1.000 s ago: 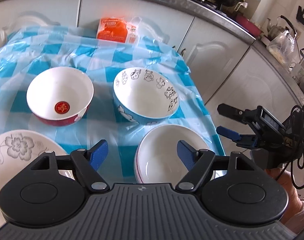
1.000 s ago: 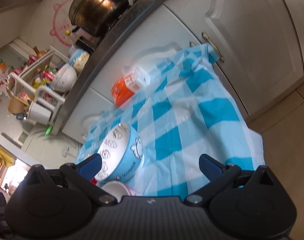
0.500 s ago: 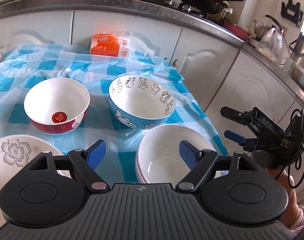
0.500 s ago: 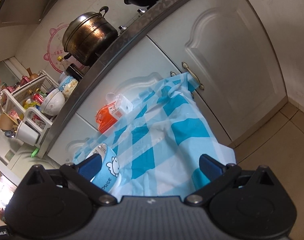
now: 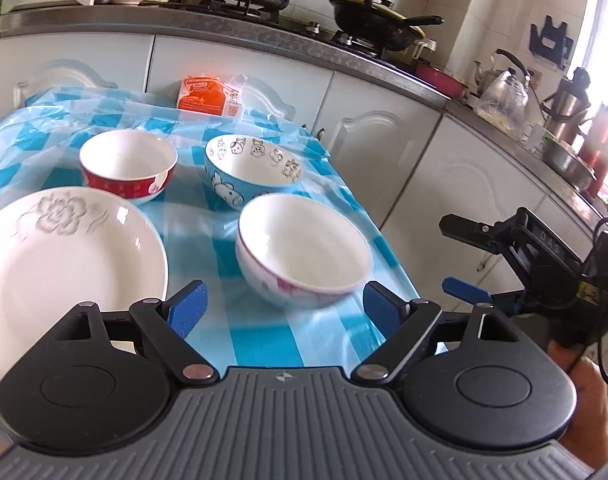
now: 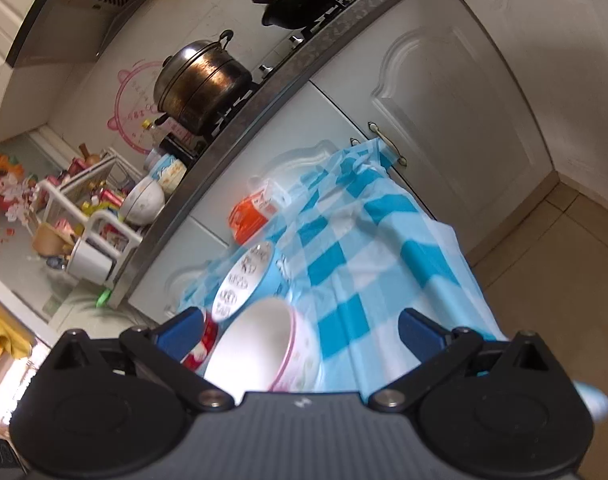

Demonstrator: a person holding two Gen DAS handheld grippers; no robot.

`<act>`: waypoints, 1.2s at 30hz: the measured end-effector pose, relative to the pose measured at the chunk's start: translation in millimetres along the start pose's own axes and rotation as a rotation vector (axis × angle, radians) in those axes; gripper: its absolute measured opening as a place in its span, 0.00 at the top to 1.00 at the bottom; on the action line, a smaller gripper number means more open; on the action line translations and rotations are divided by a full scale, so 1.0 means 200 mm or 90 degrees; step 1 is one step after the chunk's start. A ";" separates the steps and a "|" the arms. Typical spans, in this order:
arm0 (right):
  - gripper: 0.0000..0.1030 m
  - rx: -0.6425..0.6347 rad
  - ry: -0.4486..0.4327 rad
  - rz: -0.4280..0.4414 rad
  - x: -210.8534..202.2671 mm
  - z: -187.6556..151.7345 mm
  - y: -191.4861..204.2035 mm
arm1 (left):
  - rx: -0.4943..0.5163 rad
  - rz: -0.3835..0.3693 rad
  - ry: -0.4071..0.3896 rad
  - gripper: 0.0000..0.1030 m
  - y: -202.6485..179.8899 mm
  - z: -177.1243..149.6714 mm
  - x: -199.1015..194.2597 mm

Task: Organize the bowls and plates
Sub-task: 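Move both grippers toward the blue cartoon-print bowl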

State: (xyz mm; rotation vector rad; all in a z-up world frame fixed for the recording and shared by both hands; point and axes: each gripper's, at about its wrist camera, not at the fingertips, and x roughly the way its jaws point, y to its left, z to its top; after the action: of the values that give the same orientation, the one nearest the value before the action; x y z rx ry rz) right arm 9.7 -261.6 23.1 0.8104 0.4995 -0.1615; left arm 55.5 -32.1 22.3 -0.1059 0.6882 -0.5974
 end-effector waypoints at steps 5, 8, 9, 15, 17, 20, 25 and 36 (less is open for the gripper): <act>0.00 -0.029 -0.005 -0.024 -0.19 -0.14 0.12 | 0.002 0.033 -0.029 0.00 -0.03 -0.06 -0.15; 0.00 -0.048 -0.016 -0.043 -0.29 -0.19 0.18 | 0.033 0.072 -0.051 0.00 -0.05 -0.07 -0.22; 0.00 -0.054 -0.019 -0.047 -0.32 -0.21 0.20 | 0.044 0.085 -0.061 0.00 -0.05 -0.07 -0.25; 0.00 -0.131 -0.042 -0.107 -0.45 -0.29 0.33 | 0.059 0.123 -0.101 0.00 -0.05 -0.04 -0.35; 0.00 -0.143 -0.049 -0.102 -0.48 -0.29 0.35 | 0.062 0.123 -0.115 0.00 -0.05 -0.02 -0.36; 0.01 -0.145 -0.050 -0.109 -0.49 -0.28 0.38 | 0.072 0.128 -0.127 0.00 -0.06 0.04 -0.36; 0.01 -0.132 -0.038 -0.114 -0.43 -0.23 0.40 | 0.105 0.138 -0.139 0.00 -0.07 0.17 -0.29; 0.01 -0.193 0.003 -0.126 -0.14 -0.08 0.47 | 0.121 0.167 -0.155 0.00 0.00 0.49 -0.03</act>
State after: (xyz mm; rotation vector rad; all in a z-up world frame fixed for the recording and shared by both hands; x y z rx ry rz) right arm 9.9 -186.6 89.3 0.4645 0.5927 -0.2602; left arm 112.8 -38.6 101.2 0.0870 0.3974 -0.3874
